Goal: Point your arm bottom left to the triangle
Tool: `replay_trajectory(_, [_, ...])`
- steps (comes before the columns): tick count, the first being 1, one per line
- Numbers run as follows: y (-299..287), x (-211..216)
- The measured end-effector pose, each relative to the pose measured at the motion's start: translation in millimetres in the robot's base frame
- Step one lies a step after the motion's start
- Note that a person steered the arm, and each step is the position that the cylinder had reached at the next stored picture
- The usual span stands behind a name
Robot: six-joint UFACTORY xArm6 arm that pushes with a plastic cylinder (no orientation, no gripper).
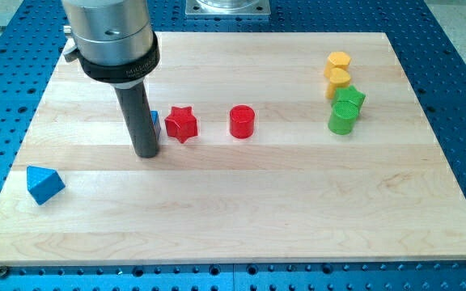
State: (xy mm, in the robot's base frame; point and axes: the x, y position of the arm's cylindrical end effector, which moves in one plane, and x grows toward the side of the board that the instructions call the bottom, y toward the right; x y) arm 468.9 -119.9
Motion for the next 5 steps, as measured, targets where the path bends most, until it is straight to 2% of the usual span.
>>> replay_trajectory(2, [1,11])
replay_trajectory(3, [-1,64])
replay_trajectory(4, [-63,107])
replay_trajectory(5, [-159,107])
